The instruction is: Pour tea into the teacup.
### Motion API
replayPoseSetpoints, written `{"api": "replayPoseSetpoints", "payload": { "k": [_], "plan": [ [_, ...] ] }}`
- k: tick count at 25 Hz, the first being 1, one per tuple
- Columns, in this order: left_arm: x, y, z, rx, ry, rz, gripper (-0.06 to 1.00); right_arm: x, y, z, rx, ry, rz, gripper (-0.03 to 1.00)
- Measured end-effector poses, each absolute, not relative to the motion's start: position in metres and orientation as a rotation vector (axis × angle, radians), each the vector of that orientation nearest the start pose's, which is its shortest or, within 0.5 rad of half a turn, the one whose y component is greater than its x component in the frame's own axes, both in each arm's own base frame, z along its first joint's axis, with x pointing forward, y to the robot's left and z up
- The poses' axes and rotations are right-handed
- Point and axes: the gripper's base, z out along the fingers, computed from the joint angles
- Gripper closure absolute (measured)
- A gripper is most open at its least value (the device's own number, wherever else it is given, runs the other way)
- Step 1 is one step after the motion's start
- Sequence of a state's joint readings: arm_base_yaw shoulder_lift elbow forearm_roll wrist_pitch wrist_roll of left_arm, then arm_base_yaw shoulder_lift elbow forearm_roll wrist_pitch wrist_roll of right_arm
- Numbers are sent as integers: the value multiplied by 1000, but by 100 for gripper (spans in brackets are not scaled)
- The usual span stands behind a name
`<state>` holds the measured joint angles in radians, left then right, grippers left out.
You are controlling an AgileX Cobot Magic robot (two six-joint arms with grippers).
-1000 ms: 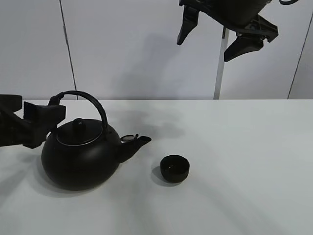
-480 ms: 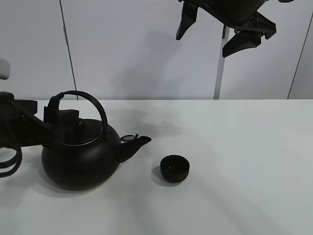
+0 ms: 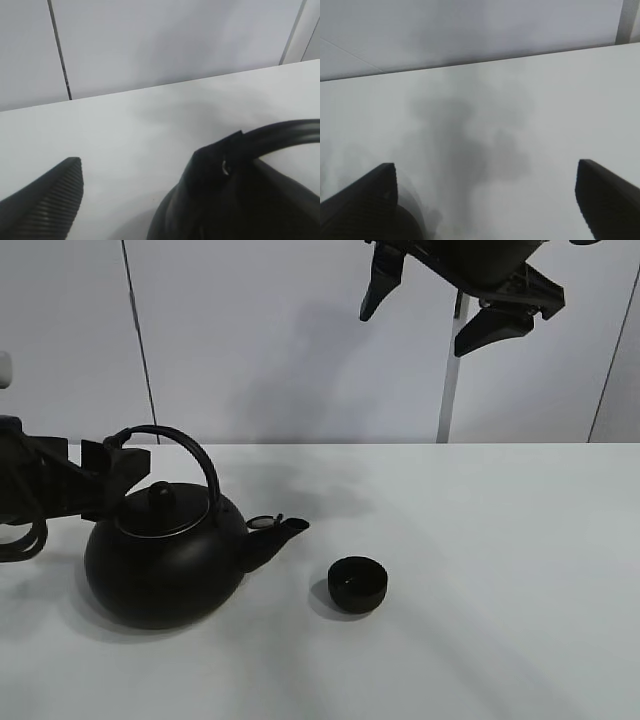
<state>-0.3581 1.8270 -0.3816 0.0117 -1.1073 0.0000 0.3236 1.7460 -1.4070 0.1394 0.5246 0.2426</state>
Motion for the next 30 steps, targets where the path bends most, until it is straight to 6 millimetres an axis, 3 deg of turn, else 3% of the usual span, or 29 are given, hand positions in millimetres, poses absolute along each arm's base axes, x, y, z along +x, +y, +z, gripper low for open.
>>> {"api": "replayPoseSetpoints", "payload": {
  "k": [10,12,17,26,30],
  "plan": [
    [270,-105,115,373,1817,-269,36,378,133,290,12,2379,416,31],
    [270,-106,113,386,1816,-275,42,378,133,290,12,2379,416,31],
    [269,-109,115,438,1779,-285,80,378,133,290,12,2379,416,31],
    [273,-109,116,445,1772,-271,82,378,133,290,13,2378,417,31],
    [277,-118,117,469,1764,-285,82,378,133,290,15,2379,419,31]
  ]
}}
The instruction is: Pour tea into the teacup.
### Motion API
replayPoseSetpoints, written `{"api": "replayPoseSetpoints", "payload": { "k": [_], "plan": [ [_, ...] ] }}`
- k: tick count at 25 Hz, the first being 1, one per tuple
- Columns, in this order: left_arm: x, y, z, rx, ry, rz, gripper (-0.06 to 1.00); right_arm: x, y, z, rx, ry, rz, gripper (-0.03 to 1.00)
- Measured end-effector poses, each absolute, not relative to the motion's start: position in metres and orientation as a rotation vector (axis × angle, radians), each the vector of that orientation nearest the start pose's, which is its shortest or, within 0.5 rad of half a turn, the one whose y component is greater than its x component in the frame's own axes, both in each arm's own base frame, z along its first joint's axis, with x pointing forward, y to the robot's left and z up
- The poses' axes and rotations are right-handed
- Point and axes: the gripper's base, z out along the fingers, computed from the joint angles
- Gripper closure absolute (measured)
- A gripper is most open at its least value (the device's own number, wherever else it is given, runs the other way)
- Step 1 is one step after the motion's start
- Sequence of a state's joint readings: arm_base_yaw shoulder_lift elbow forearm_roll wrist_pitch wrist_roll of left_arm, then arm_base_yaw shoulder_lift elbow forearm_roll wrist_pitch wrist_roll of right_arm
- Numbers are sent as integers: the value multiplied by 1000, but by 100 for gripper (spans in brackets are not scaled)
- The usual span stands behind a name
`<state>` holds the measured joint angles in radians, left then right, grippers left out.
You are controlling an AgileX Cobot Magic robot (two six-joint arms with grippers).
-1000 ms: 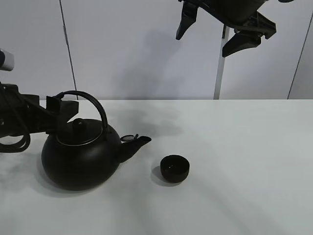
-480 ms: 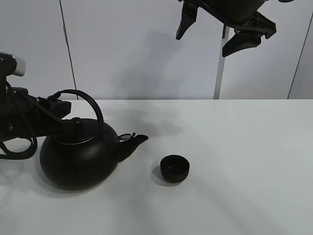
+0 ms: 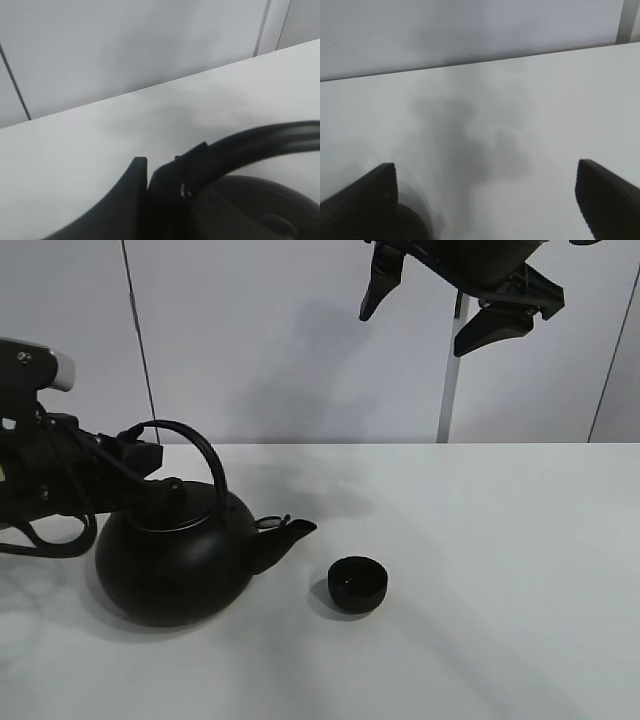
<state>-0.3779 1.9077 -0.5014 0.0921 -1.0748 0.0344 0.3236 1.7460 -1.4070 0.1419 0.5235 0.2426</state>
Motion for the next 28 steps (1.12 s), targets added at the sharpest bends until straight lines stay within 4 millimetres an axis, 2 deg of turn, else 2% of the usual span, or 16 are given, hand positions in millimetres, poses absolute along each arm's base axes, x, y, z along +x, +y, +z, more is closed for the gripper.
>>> {"api": "replayPoseSetpoints", "payload": {
  "k": [8,28],
  "plan": [
    [288,-144,121,564,1767,-316,82,378,133,290,15,2379,419,31],
    [303,-151,134,703,1762,-211,83,378,133,290,15,2379,419,31]
  ]
}}
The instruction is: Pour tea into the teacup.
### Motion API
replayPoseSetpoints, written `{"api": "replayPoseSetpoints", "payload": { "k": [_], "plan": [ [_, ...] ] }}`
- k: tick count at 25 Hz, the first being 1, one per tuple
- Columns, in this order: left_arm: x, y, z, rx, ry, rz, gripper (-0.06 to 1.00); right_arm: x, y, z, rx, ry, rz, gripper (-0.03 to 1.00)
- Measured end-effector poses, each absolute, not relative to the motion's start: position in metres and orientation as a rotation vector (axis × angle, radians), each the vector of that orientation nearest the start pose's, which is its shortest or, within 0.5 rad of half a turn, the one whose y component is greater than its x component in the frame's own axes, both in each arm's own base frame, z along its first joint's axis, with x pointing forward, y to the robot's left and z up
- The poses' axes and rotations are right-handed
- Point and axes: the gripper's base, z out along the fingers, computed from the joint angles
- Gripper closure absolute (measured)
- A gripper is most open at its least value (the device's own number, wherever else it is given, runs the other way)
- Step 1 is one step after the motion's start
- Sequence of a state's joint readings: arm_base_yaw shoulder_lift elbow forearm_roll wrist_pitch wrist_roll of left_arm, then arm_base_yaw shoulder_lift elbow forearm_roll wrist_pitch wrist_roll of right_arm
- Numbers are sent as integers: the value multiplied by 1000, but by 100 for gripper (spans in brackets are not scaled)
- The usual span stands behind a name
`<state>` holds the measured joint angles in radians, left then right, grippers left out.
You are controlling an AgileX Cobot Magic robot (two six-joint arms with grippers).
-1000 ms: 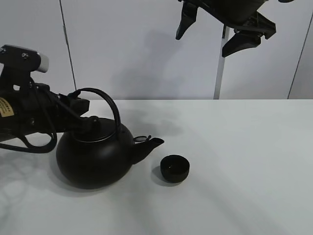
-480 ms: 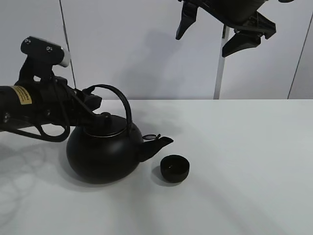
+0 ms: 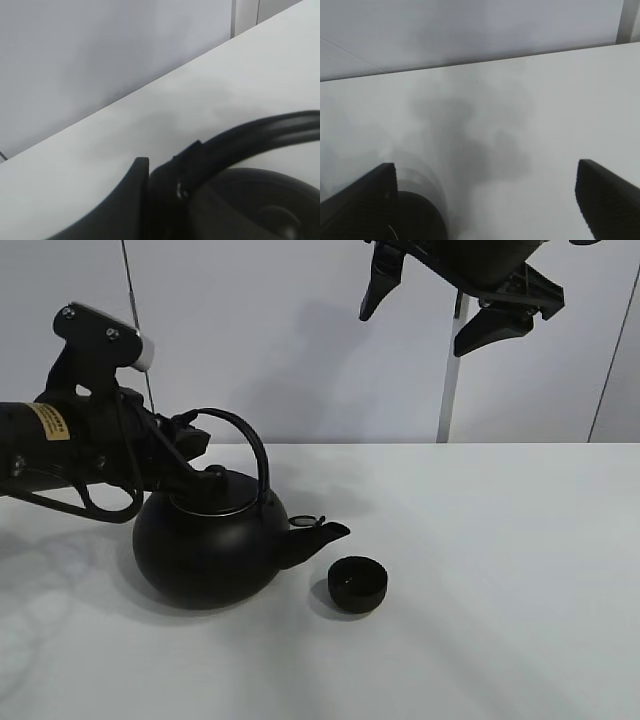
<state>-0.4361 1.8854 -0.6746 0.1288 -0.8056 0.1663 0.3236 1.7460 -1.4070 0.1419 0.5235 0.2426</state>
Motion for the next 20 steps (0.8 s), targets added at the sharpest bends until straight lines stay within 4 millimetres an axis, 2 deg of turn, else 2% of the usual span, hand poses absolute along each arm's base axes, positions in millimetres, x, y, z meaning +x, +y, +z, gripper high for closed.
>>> {"api": "replayPoseSetpoints", "payload": {
  "k": [6,14,20],
  "plan": [
    [303,-151,136,729,1748,-192,84,378,133,290,15,2379,419,31],
    [302,-150,147,748,1733,-171,84,378,133,290,15,2379,419,31],
    [301,-150,147,798,1719,-146,84,378,133,290,15,2379,419,31]
  ]
}}
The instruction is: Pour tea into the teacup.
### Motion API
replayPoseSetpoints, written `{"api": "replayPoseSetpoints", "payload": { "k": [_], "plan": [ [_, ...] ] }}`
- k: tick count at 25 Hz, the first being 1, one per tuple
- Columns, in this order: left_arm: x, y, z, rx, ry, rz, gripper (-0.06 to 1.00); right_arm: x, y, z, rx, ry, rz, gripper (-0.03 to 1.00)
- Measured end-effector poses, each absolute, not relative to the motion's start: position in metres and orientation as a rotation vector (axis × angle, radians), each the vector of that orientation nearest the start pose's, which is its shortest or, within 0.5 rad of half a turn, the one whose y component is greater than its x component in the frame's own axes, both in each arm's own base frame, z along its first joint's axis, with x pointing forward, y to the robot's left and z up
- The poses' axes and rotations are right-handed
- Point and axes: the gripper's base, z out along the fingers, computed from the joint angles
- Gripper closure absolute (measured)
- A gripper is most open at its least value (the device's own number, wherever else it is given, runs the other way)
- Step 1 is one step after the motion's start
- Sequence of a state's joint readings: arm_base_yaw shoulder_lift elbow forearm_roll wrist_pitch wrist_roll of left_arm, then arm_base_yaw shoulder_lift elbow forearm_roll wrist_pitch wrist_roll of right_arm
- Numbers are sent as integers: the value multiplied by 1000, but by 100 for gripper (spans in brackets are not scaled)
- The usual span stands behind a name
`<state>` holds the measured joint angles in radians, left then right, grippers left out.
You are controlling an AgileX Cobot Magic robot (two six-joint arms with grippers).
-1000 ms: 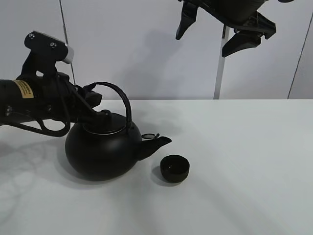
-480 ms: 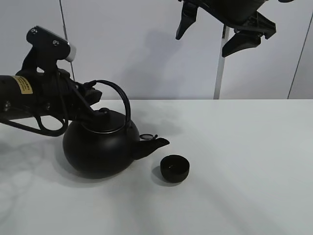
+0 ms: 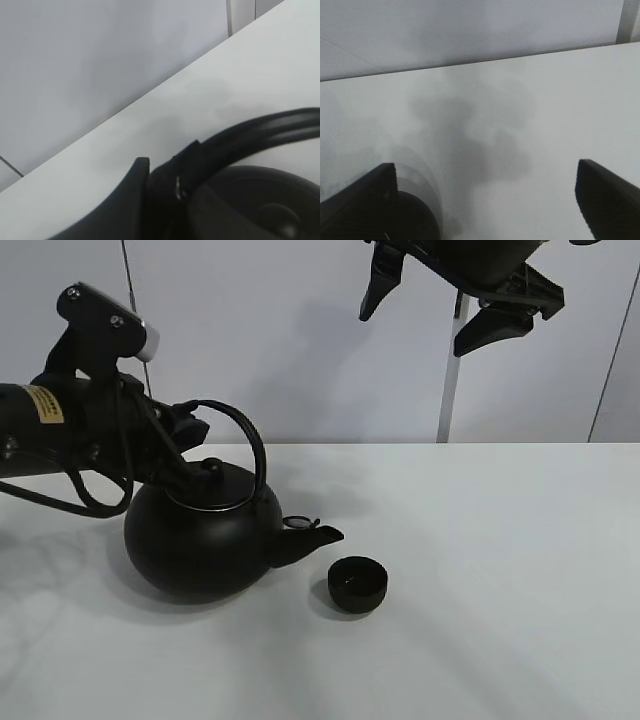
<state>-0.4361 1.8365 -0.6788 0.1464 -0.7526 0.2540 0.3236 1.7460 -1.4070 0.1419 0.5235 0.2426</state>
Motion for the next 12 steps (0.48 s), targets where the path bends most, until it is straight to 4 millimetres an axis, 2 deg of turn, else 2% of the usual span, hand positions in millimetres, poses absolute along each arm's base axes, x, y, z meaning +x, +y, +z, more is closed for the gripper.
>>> {"api": "replayPoseSetpoints", "payload": {
  "k": [12],
  "plan": [
    [308,-157,152,864,1714,-139,84,378,133,290,15,2379,419,31]
  ]
}}
